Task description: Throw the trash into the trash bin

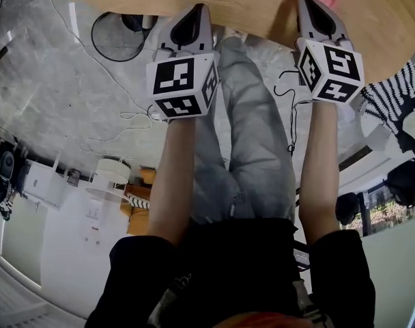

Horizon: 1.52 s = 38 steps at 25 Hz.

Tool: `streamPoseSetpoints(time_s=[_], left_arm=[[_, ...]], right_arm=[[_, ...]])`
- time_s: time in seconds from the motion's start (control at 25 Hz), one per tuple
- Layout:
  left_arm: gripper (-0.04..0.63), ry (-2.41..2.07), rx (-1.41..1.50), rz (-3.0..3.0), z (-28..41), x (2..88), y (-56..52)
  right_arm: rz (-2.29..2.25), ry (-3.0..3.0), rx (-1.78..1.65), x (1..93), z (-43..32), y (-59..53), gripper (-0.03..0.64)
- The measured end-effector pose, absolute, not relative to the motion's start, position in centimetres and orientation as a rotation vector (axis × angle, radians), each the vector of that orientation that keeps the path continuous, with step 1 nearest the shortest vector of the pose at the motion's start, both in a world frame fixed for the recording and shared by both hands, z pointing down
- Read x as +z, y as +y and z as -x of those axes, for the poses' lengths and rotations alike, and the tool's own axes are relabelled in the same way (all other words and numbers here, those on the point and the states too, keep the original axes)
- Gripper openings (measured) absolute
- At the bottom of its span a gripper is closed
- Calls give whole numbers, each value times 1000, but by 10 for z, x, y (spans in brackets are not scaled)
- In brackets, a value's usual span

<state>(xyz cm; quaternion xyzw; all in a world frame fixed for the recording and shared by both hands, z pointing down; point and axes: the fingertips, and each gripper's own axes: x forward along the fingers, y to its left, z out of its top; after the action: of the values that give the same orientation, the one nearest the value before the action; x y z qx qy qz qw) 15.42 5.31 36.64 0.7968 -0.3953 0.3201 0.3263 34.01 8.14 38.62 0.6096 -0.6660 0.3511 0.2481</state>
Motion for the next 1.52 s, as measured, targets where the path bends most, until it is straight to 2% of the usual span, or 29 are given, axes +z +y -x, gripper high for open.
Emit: streamPoseSetpoints(time_s=[0.44,0.88,1.52], left_arm=[[11,-1271,702,-1923,-26,364,53],[11,-1574,566,-1601,138,363,82],[11,-1716,430,-1311,274,399,108]], right_arm=[[-1434,-2054,933,368,-197,33,14],[-1036,-2256,907,351,-26,21,14],[-499,-2240,957,430,165,50,14]])
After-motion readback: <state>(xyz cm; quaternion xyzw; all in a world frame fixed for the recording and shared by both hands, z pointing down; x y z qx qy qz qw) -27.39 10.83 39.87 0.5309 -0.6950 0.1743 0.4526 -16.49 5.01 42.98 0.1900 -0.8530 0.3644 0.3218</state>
